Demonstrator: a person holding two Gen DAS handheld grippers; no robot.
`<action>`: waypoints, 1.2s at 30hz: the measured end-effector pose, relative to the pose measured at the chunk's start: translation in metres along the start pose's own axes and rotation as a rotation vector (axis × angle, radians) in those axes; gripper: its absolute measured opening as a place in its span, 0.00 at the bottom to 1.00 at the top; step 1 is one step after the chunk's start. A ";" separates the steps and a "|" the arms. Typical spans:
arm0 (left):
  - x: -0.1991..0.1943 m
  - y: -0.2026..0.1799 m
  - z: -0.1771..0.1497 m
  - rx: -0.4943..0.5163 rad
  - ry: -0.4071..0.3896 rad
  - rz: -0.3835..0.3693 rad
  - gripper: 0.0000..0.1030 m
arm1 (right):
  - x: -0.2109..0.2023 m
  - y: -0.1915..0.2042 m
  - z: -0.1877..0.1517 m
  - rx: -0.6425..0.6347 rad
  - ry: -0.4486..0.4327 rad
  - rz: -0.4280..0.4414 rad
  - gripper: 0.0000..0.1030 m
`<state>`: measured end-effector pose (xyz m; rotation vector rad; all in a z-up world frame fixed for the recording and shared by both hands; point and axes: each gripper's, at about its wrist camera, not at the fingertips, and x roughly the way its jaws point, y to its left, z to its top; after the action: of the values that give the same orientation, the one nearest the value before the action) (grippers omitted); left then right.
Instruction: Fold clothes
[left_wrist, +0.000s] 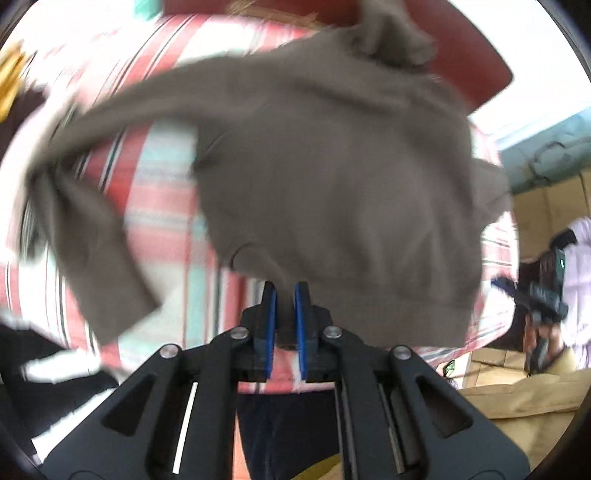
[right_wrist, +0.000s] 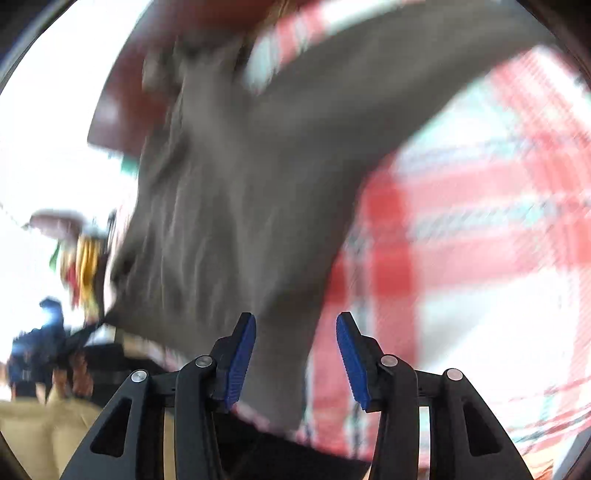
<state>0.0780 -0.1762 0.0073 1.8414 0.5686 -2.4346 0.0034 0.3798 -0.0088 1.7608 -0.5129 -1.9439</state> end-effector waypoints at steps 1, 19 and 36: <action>0.000 -0.011 0.009 0.039 -0.012 -0.008 0.09 | -0.008 0.004 0.012 -0.017 -0.044 -0.029 0.45; 0.039 -0.136 0.102 0.285 -0.062 -0.100 0.09 | 0.064 0.084 0.191 -0.682 -0.021 -0.299 0.52; 0.136 -0.234 0.150 0.288 0.052 -0.078 0.10 | 0.098 0.055 0.221 -1.032 0.266 -0.273 0.04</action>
<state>-0.1583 0.0213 -0.0231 2.0255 0.3088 -2.6457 -0.2177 0.2718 -0.0340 1.3537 0.7451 -1.5957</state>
